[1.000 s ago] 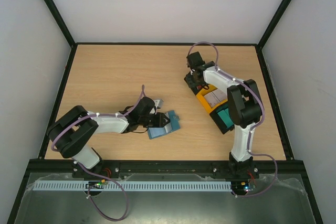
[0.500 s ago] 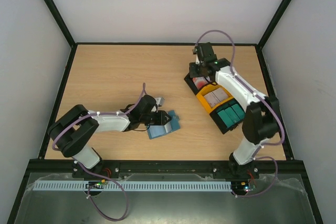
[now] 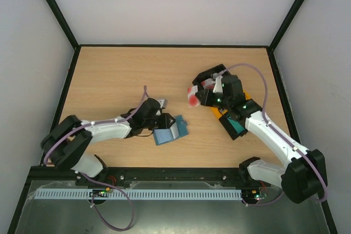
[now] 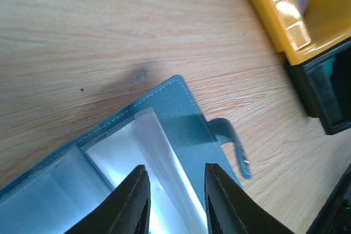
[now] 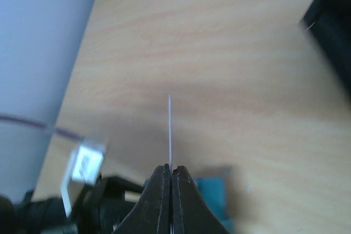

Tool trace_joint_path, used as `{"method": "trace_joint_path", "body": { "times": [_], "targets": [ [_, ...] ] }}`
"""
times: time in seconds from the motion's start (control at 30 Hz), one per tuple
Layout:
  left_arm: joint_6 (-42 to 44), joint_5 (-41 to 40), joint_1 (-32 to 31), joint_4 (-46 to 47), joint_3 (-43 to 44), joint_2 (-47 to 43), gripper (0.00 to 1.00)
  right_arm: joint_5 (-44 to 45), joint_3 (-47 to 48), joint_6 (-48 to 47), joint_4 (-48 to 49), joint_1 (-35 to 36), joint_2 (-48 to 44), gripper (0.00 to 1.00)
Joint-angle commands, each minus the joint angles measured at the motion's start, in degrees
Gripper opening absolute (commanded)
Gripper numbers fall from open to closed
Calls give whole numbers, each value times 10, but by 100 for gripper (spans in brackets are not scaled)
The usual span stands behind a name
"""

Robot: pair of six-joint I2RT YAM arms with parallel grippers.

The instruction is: Put the credit cards into the card holder

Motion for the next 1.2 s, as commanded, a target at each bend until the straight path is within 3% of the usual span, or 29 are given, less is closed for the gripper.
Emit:
{"method": "trace_joint_path", "body": {
  "times": [0.0,0.13,0.27,0.33,0.47,0.6,0.8,1.07,1.17],
  "targets": [
    [-5,-64,6,-31,-27,-89,30,-115,-87,115,147,45,-39,2],
    [-17,-106,9,-69,-40,-162,34,-122,-136,178,220,88,-43,2],
    [-50,-154,15,-98,-63,-227,45,-108,-164,254,259,113,-13,2],
    [-77,-146,27,-105,-74,-244,50,-108,-167,316,256,115,33,2],
    [-126,-107,47,-112,-77,-254,51,-112,-179,414,306,132,90,2],
    [-142,-97,48,-101,-90,-260,52,-88,-172,437,303,143,108,2],
    [-148,-48,49,-88,-115,-243,53,-82,-166,411,294,150,134,2],
    [-147,-23,49,-76,-146,-231,46,-140,-159,203,295,154,156,2],
    [-142,5,49,-62,-146,-209,41,-129,-159,172,290,155,157,2]
  ]
}}
